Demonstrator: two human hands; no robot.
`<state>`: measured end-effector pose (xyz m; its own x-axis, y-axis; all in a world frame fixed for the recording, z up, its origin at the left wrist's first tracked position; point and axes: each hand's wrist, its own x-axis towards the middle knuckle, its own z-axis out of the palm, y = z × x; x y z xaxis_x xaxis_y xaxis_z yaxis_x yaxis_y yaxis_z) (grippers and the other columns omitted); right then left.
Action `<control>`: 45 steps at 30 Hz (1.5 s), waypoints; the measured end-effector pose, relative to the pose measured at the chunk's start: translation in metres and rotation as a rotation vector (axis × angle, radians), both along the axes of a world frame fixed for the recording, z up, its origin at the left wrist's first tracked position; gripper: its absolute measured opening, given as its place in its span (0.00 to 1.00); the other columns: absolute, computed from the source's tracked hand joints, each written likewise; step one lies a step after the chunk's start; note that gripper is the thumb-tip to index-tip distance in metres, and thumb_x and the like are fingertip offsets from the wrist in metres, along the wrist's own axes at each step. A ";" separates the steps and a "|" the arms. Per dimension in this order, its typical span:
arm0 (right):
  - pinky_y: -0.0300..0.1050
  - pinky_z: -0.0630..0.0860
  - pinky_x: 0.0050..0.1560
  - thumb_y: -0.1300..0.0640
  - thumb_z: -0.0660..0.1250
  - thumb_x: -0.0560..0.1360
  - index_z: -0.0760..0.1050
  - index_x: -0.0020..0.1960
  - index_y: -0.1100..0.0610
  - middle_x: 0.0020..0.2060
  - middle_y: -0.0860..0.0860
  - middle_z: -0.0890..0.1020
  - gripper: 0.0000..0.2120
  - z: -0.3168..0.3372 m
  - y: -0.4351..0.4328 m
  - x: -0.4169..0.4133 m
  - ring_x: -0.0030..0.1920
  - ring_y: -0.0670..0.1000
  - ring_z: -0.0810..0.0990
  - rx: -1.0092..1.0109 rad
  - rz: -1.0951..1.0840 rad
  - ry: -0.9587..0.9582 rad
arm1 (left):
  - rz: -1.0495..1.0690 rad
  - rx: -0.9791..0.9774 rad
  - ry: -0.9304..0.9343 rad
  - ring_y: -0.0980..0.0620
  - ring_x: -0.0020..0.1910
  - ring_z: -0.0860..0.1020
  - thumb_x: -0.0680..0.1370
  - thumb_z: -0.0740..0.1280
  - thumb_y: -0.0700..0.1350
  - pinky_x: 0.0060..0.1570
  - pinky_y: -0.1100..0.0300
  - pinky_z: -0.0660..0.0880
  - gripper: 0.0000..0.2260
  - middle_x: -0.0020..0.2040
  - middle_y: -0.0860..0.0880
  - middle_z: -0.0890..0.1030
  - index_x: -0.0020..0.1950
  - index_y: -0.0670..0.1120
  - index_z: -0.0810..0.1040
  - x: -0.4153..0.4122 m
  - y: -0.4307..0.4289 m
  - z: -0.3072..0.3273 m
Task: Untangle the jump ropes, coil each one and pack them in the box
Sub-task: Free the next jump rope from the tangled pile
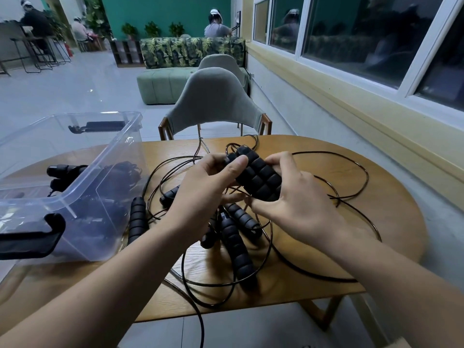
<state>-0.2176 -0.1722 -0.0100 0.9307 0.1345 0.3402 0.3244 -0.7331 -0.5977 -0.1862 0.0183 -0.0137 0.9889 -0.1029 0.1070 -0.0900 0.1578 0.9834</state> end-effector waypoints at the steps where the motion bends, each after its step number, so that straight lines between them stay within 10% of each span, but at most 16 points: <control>1: 0.39 0.80 0.41 0.46 0.81 0.70 0.68 0.65 0.45 0.47 0.42 0.84 0.30 0.005 -0.004 0.001 0.45 0.41 0.83 0.006 0.004 0.032 | 0.057 0.052 -0.038 0.53 0.51 0.86 0.79 0.76 0.52 0.44 0.56 0.83 0.17 0.56 0.45 0.85 0.62 0.45 0.80 0.000 0.001 0.001; 9: 0.47 0.84 0.44 0.54 0.83 0.70 0.79 0.61 0.41 0.49 0.42 0.87 0.24 0.034 -0.032 0.000 0.46 0.48 0.86 0.066 0.198 0.249 | 0.198 0.524 -0.539 0.56 0.60 0.80 0.84 0.69 0.53 0.60 0.53 0.77 0.06 0.56 0.57 0.83 0.58 0.53 0.80 -0.002 0.014 0.013; 14: 0.53 0.85 0.55 0.55 0.82 0.72 0.80 0.62 0.39 0.53 0.46 0.87 0.23 0.043 -0.038 -0.004 0.53 0.50 0.87 0.074 0.296 0.329 | 0.121 0.607 -0.564 0.52 0.47 0.82 0.86 0.65 0.49 0.50 0.49 0.78 0.10 0.44 0.54 0.84 0.49 0.50 0.83 -0.005 0.009 0.009; 21: 0.33 0.78 0.48 0.59 0.81 0.73 0.83 0.63 0.45 0.52 0.44 0.87 0.21 0.047 -0.037 -0.009 0.52 0.45 0.86 0.187 0.359 0.371 | 0.028 0.583 -0.547 0.53 0.34 0.76 0.85 0.56 0.53 0.34 0.56 0.71 0.19 0.35 0.50 0.77 0.48 0.48 0.83 -0.001 0.014 0.016; 28: 0.42 0.78 0.51 0.45 0.75 0.72 0.83 0.64 0.35 0.53 0.49 0.88 0.20 0.055 -0.036 -0.011 0.53 0.50 0.86 0.141 0.356 0.381 | 0.004 0.624 -0.497 0.50 0.39 0.78 0.84 0.50 0.60 0.40 0.52 0.72 0.26 0.38 0.46 0.81 0.47 0.50 0.84 0.002 0.013 0.019; 32: 0.38 0.75 0.44 0.48 0.76 0.77 0.84 0.62 0.35 0.46 0.47 0.87 0.15 0.055 -0.034 -0.010 0.43 0.48 0.83 0.155 0.338 0.358 | -0.016 0.506 -0.429 0.43 0.43 0.80 0.85 0.52 0.61 0.44 0.40 0.76 0.26 0.42 0.44 0.83 0.47 0.48 0.84 0.002 0.013 0.024; 38: 0.43 0.68 0.34 0.42 0.68 0.80 0.87 0.54 0.44 0.40 0.53 0.85 0.11 0.054 -0.030 -0.011 0.36 0.48 0.76 0.349 0.412 0.379 | -0.024 0.243 -0.344 0.43 0.38 0.70 0.88 0.53 0.58 0.37 0.50 0.64 0.24 0.41 0.28 0.74 0.44 0.49 0.83 0.000 0.012 0.031; 43: 0.38 0.67 0.29 0.40 0.66 0.80 0.86 0.50 0.54 0.37 0.49 0.84 0.19 0.055 -0.031 -0.013 0.33 0.48 0.76 0.495 0.534 0.430 | 0.022 0.074 -0.241 0.46 0.36 0.75 0.89 0.57 0.51 0.34 0.57 0.71 0.18 0.37 0.42 0.77 0.46 0.44 0.79 -0.002 0.007 0.034; 45: 0.39 0.67 0.28 0.40 0.67 0.82 0.82 0.54 0.61 0.43 0.55 0.85 0.23 0.055 -0.028 -0.012 0.34 0.50 0.76 0.537 0.572 0.450 | 0.025 0.040 -0.190 0.63 0.32 0.79 0.89 0.55 0.39 0.35 0.70 0.74 0.14 0.36 0.54 0.78 0.48 0.48 0.77 -0.005 0.004 0.032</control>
<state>-0.2295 -0.2000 0.0448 0.8308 0.5455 0.1103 0.2062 -0.1176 -0.9714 -0.1917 0.0219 0.0180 0.9536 -0.0868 0.2882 -0.2778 0.1146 0.9538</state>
